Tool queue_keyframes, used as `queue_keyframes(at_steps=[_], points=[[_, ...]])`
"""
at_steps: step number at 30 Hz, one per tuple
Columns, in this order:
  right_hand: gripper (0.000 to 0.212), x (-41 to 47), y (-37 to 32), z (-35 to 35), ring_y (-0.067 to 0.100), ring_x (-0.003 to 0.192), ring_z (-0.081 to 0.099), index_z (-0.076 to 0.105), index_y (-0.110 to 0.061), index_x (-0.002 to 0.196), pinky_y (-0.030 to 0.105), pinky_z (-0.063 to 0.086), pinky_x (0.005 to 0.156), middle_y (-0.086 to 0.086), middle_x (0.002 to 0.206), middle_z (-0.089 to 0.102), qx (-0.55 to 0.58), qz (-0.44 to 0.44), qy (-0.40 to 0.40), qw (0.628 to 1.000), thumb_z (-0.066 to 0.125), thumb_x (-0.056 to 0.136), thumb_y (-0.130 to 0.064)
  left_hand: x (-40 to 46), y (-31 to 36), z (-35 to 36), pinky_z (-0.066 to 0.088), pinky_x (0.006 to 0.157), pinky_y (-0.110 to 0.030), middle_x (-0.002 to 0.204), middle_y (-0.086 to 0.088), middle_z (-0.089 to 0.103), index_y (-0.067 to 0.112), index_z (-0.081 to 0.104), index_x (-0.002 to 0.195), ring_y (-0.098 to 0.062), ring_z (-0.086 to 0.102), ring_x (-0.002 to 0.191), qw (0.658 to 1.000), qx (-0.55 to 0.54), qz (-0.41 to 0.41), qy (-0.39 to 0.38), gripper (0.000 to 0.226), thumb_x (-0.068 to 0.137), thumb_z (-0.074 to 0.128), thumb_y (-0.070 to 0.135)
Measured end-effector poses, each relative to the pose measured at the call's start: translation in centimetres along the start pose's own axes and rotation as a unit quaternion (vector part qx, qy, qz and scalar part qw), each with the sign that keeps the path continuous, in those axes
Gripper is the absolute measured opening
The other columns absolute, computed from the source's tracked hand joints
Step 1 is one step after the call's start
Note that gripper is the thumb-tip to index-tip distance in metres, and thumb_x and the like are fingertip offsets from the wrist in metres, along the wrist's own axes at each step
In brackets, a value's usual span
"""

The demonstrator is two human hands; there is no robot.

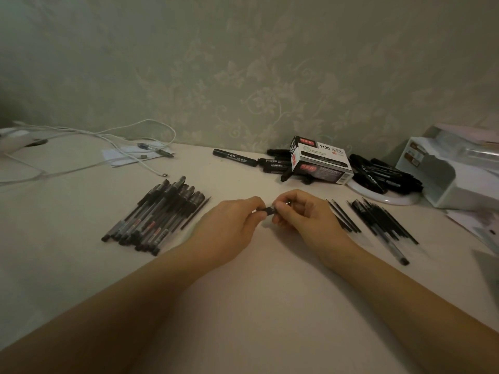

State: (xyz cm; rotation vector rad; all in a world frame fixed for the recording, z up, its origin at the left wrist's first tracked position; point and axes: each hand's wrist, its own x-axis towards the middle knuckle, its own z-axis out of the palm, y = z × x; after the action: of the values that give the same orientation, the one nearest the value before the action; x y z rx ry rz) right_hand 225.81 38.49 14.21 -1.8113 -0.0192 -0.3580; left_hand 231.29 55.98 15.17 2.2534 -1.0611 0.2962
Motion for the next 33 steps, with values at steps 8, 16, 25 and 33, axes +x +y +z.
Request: queue_keyframes(at_steps=[8,16,25,33], points=[[0.02,-0.2,0.2,0.0,0.007,0.065,0.063,0.057,-0.023,0.111,0.017,0.05,0.059,0.0,0.086,0.071,0.005,-0.004,0.071,0.997,0.058,0.096,-0.037,0.2,-1.0,-4.3,0.04,0.066,-0.029,0.091,0.003,0.05,0.019,0.064,0.102,-0.015,0.051,0.073,0.984,0.076,-0.04,0.158,0.016,0.094,0.055,0.029],[0.007,0.1,0.6,-0.1,0.006,0.065,0.062,0.062,-0.028,0.101,0.017,0.05,0.06,-0.003,0.086,0.071,-0.025,-0.007,0.046,0.999,0.059,0.097,-0.033,-0.1,-5.6,-9.2,0.041,0.076,-0.034,0.093,-0.008,0.064,0.013,0.068,0.1,-0.027,0.056,0.087,0.945,0.136,-0.209,0.211,0.02,0.093,0.054,0.026],[0.005,0.1,0.7,0.1,0.005,0.063,0.061,0.063,-0.024,0.099,0.015,0.049,0.058,0.0,0.083,0.071,-0.014,-0.014,0.046,0.999,0.06,0.097,-0.026,0.1,-5.4,-7.0,0.043,0.067,-0.032,0.085,-0.002,0.06,0.02,0.063,0.093,-0.022,0.055,0.079,0.951,0.157,-0.224,0.142,0.01,0.089,0.057,0.028],[0.005,0.0,0.4,0.1,0.004,0.063,0.061,0.063,-0.023,0.099,0.015,0.049,0.058,-0.001,0.081,0.071,-0.017,-0.005,0.044,0.999,0.06,0.097,-0.025,-0.5,-5.3,-6.6,0.05,0.071,-0.038,0.092,-0.007,0.059,0.016,0.06,0.097,-0.027,0.056,0.084,0.945,0.189,-0.256,0.078,0.012,0.087,0.057,0.022]])
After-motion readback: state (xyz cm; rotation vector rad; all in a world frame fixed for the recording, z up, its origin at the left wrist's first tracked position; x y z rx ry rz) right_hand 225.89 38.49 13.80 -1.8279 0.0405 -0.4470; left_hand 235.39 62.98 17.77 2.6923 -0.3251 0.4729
